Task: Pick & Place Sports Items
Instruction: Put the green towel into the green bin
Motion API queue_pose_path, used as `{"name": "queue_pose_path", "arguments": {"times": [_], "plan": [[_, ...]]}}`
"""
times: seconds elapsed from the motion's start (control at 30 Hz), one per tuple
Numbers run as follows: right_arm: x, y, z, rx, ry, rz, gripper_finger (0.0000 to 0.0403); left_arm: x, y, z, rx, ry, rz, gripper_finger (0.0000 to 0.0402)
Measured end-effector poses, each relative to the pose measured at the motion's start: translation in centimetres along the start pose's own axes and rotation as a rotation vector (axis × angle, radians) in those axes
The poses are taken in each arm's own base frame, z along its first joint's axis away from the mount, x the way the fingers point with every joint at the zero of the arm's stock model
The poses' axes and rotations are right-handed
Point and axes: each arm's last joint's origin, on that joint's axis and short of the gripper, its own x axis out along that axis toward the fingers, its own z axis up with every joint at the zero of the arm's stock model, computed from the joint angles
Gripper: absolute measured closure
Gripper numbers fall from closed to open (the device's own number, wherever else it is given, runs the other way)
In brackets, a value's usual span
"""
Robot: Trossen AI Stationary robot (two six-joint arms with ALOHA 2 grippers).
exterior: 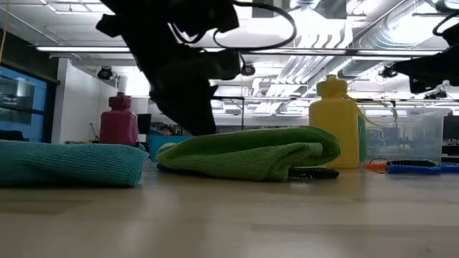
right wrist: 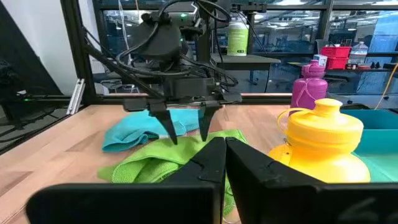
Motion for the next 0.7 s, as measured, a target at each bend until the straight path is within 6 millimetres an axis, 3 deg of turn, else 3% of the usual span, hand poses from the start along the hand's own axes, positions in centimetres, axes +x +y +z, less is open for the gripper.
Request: {"name": "queue_pose_path", "arguments": {"times": [0.7], "plan": [[0.00, 0.00, 0.00, 0.000, 0.000, 0.000, 0.0403, 0.19, 0.94, -0.12, -0.016, 0.062, -0.028, 0.0195]]}}
